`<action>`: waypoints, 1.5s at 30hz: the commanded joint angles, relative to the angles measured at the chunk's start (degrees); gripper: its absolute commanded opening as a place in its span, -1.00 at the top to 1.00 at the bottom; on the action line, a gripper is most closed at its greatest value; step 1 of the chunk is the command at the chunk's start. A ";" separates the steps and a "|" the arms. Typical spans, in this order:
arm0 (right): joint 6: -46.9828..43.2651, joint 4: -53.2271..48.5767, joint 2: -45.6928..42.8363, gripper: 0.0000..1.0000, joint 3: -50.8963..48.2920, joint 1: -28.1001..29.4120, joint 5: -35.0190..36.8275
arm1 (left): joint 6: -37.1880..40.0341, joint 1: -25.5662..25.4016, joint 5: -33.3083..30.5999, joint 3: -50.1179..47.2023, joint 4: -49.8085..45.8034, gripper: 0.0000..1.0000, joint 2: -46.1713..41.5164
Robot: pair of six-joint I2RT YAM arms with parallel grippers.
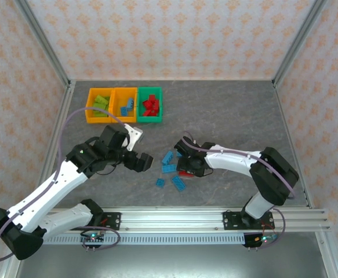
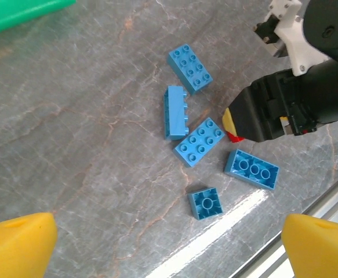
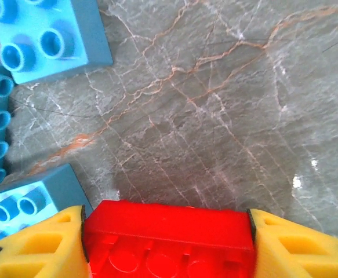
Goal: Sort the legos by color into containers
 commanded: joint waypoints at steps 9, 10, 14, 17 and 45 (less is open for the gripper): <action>-9.71 11.14 -13.69 -0.17 6.08 0.29 10.95 | 2.70 0.09 -10.35 -1.27 -1.29 -1.00 -5.98; -11.98 12.55 -12.19 -0.17 8.68 0.28 11.74 | 2.56 0.33 -11.02 -1.43 -1.18 -1.00 -6.90; -18.30 14.70 -2.34 -0.19 19.81 -0.85 14.04 | 2.26 1.93 -14.62 -2.85 -1.49 -1.00 -9.87; -21.30 15.72 6.65 -0.18 28.24 -3.08 14.09 | 2.22 2.46 -18.41 -3.72 -2.08 -1.00 -11.47; -33.34 -8.71 31.24 -0.86 75.73 -7.18 4.43 | -3.54 6.29 -32.63 -4.69 0.41 -1.00 -14.68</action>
